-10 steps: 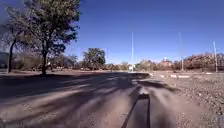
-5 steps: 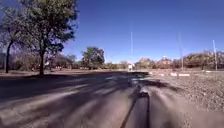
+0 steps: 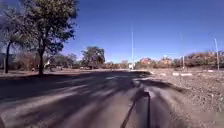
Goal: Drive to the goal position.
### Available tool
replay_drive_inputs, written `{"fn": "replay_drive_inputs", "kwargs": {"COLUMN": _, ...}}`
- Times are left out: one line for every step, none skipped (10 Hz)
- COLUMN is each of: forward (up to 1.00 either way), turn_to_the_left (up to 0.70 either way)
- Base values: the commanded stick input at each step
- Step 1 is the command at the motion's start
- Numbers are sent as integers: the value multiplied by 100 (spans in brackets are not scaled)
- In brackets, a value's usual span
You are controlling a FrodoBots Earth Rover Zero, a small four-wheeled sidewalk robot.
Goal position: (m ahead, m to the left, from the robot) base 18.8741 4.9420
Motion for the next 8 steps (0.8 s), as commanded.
{"fn": "replay_drive_inputs", "kwargs": {"forward": 50, "turn_to_the_left": 0}}
{"fn": "replay_drive_inputs", "kwargs": {"forward": 50, "turn_to_the_left": 0}}
{"fn": "replay_drive_inputs", "kwargs": {"forward": 50, "turn_to_the_left": 0}}
{"fn": "replay_drive_inputs", "kwargs": {"forward": 50, "turn_to_the_left": 0}}
{"fn": "replay_drive_inputs", "kwargs": {"forward": 50, "turn_to_the_left": 0}}
{"fn": "replay_drive_inputs", "kwargs": {"forward": 50, "turn_to_the_left": 0}}
{"fn": "replay_drive_inputs", "kwargs": {"forward": 50, "turn_to_the_left": 0}}
{"fn": "replay_drive_inputs", "kwargs": {"forward": 50, "turn_to_the_left": 0}}
